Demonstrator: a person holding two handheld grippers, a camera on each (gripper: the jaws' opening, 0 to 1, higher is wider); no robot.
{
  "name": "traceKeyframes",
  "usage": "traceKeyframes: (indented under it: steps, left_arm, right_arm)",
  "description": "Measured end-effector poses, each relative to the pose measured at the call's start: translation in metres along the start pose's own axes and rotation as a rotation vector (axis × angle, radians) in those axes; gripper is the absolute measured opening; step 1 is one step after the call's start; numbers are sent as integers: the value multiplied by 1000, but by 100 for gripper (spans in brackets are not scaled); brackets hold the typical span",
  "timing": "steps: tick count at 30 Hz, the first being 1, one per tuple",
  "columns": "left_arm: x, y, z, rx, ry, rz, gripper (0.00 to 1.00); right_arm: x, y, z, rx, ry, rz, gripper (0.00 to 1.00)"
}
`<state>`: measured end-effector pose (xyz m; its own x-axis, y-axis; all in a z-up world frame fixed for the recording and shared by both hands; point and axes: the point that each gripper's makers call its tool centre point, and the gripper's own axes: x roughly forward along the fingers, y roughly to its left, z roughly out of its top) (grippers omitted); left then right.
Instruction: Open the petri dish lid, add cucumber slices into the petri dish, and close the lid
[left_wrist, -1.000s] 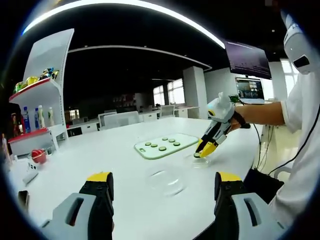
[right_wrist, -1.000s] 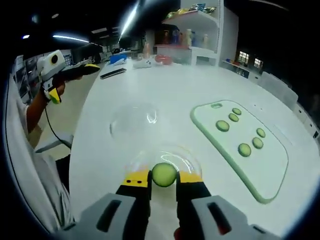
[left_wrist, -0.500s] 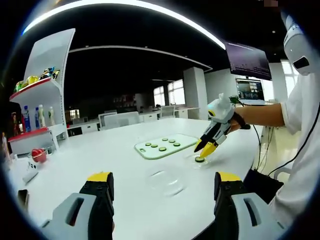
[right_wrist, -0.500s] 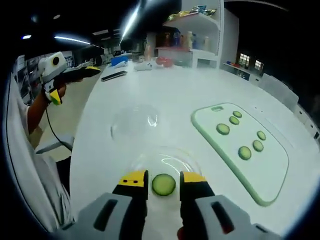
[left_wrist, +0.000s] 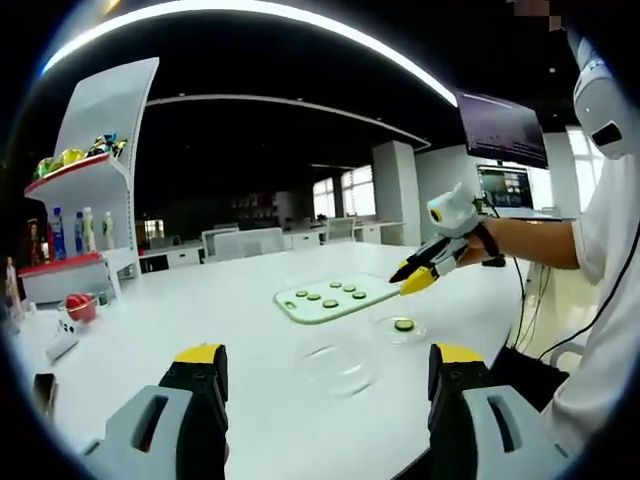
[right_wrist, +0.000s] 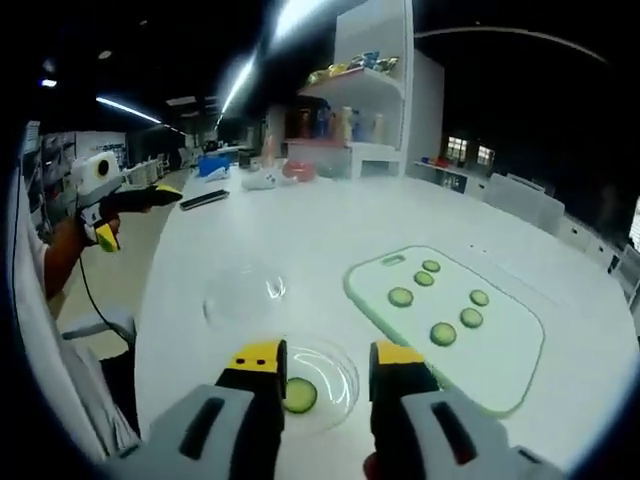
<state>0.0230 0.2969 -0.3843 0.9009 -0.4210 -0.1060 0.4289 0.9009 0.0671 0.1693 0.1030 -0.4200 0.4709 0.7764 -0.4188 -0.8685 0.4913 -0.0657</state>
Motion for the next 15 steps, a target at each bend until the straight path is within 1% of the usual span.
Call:
traceKeyframes:
  steps: [2, 3, 5, 7, 11, 15]
  left_arm:
    - [0, 3, 0, 3, -3, 9, 82]
    - [1, 3, 0, 5, -5, 11, 82]
    - [2, 7, 3, 9, -31, 18, 82]
    - [3, 11, 6, 2, -54, 30, 82]
    - [2, 20, 12, 7, -84, 67, 82]
    - [1, 29, 20, 16, -110, 99, 82]
  right_arm:
    - [-4, -2, 3, 8, -18, -15, 33]
    - [-6, -7, 5, 8, -30, -30, 34]
    - [-11, -12, 9, 11, -60, -65, 37]
    - [-16, -21, 17, 27, -109, -100, 39]
    - [-30, -29, 31, 66, -198, -168, 43]
    - [-46, -40, 39, 98, -256, -218, 46]
